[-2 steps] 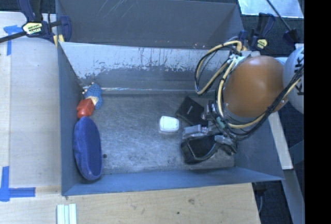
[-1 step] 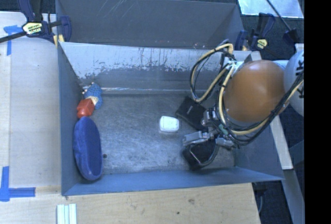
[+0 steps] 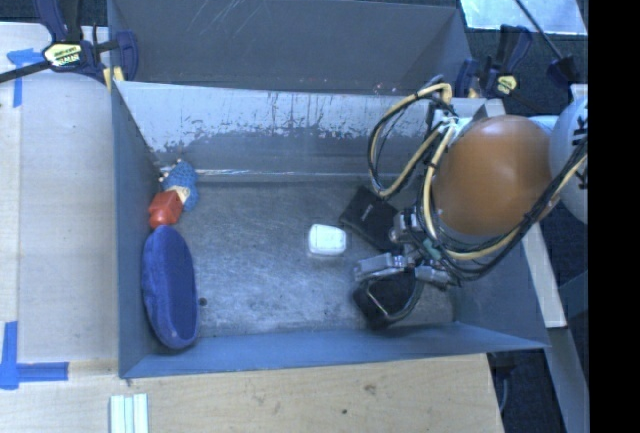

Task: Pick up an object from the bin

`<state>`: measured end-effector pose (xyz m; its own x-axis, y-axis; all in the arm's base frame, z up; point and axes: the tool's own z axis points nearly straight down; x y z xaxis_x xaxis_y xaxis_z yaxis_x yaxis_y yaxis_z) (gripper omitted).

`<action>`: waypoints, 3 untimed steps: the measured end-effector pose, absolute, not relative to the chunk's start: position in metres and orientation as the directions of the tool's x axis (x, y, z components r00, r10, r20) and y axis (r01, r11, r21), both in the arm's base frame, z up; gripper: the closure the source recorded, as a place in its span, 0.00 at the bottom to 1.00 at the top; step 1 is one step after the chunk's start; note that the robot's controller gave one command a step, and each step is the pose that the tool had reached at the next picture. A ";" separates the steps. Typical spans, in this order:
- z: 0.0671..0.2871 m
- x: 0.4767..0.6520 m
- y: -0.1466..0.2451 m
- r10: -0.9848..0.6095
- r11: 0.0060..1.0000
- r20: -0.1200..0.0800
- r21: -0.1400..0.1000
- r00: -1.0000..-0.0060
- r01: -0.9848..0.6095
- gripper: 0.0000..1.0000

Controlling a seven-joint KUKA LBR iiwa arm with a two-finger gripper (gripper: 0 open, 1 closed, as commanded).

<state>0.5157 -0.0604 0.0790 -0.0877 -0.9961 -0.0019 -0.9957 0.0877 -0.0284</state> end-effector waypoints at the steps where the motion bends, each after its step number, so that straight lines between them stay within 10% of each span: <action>1: 0.081 0.529 -0.048 -0.990 0.139 0.023 -0.010 -0.139 -0.990 1.00; 2: 0.126 0.531 -0.108 -0.994 0.113 0.002 -0.010 -0.113 -0.993 1.00; 3: 0.123 0.529 -0.103 -0.994 0.109 -0.002 0.000 -0.109 -0.994 0.00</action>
Offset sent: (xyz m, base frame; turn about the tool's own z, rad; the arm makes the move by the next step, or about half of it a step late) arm 0.0063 0.0232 -0.0090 0.0461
